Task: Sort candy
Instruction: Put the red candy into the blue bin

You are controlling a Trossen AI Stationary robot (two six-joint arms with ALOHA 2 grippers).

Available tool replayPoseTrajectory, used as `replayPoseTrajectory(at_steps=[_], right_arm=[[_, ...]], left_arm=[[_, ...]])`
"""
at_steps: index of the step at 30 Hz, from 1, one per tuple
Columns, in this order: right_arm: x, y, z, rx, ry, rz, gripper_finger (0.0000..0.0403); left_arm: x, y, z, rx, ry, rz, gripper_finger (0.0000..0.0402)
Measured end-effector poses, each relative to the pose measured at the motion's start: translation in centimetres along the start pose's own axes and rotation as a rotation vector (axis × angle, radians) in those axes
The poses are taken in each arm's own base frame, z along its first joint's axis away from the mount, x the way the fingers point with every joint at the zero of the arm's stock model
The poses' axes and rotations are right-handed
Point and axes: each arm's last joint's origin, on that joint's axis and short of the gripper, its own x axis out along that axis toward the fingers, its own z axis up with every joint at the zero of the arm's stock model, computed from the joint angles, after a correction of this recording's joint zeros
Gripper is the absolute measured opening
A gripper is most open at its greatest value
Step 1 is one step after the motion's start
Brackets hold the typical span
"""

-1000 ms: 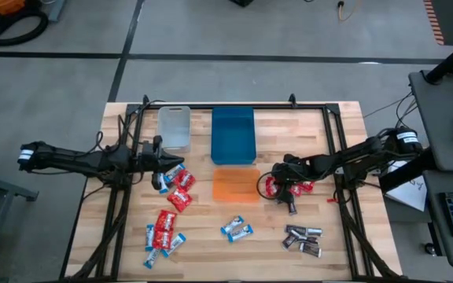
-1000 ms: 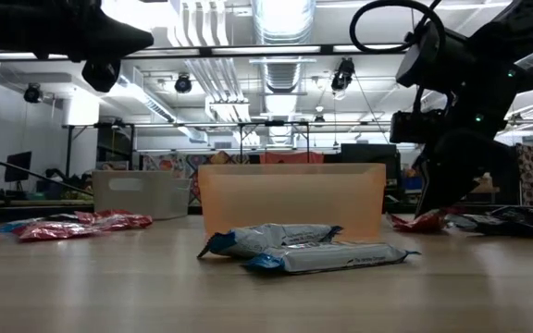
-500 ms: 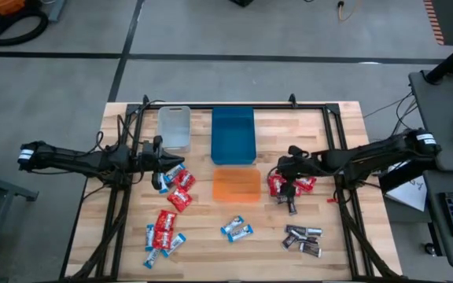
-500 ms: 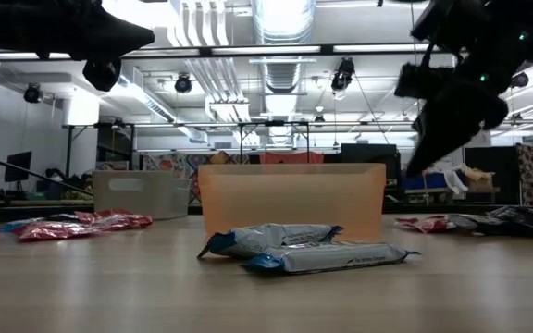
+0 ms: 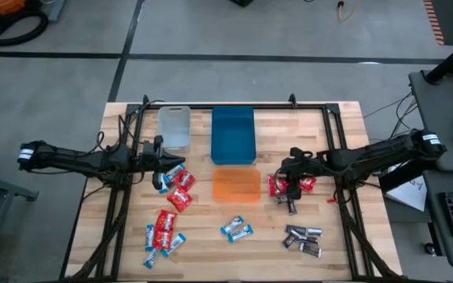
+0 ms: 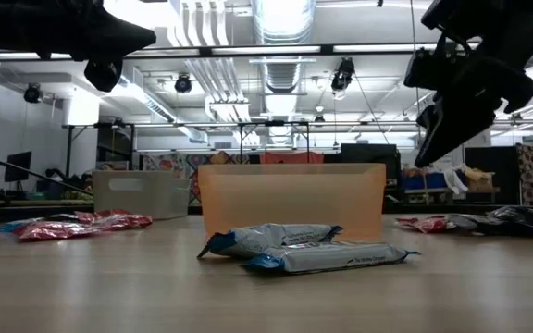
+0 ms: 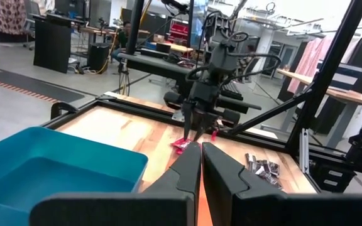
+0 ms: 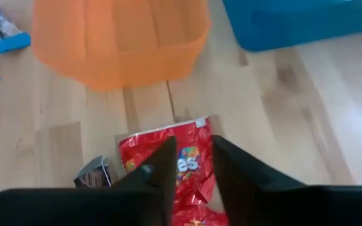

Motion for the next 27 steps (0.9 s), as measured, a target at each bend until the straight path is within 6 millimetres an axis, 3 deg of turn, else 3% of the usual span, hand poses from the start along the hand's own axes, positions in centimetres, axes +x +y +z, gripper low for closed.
replayPoseTrajectory(at_steps=[7, 15, 21, 27], right_arm=[[2.1, 1.2, -1.0, 0.011, 0.12, -0.001, 0.0231], [4.7, 1.8, -2.2, 0.015, 0.24, -0.048, 0.0291], [6.3, 1.8, -2.9, -0.001, 0.298, -0.095, 0.0274], [6.6, 1.8, -3.0, 0.009, 0.308, -0.096, 0.0193]], left_arm=[[0.2, 0.0, -0.1, 0.002, 0.003, 0.0, 0.0], [0.4, -0.1, 0.0, 0.004, -0.016, -0.002, 0.0], [0.6, -0.1, 0.0, 0.008, -0.015, -0.001, 0.0], [0.7, -0.1, -0.2, 0.004, -0.002, 0.002, 0.0]])
